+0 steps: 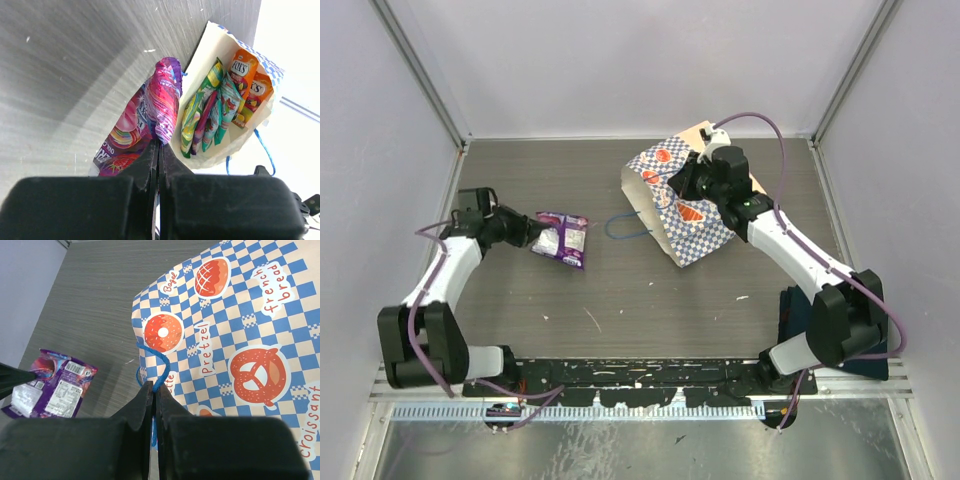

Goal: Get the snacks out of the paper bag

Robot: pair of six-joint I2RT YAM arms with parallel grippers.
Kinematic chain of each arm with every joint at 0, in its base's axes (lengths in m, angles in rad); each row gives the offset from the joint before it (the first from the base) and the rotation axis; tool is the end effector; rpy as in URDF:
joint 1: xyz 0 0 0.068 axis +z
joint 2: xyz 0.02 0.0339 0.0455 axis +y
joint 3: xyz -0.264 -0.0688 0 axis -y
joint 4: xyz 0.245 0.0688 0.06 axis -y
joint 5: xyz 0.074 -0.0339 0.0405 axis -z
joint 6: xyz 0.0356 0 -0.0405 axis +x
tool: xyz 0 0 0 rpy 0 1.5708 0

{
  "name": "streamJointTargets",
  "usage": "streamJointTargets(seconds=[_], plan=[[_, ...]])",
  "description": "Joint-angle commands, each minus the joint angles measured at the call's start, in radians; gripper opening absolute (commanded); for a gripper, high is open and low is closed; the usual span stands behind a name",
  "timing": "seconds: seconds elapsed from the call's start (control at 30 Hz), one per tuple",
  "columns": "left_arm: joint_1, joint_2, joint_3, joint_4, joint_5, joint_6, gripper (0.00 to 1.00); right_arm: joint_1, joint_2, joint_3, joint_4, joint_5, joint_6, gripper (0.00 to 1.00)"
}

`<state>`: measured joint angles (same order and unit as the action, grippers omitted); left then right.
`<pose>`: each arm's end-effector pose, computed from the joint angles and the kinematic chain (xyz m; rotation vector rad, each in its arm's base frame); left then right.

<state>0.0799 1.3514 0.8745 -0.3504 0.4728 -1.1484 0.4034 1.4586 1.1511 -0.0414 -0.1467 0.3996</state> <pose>0.2797 0.0061 0.2342 -1.2696 2.2149 -1.0316 0.3150 0.1401 0.3215 -0.1053 1.9727 0.6734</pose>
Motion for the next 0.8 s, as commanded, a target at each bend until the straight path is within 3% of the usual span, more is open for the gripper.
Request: streamJointTargets(seconds=[0.0,0.43,0.77], plan=[[0.003,-0.13,0.043,-0.246,-0.041,-0.084,0.0,-0.007,-0.061,0.004,0.052,0.02,0.015,0.01],[0.002,-0.353,0.231,-0.772,-0.356,-0.145,0.0,-0.006,-0.069,-0.009,0.064,0.027,0.074,0.01],[0.001,-0.398,0.252,-0.855,-0.485,-0.187,0.0,-0.006,-0.087,-0.018,0.061,0.069,0.087,0.01]])
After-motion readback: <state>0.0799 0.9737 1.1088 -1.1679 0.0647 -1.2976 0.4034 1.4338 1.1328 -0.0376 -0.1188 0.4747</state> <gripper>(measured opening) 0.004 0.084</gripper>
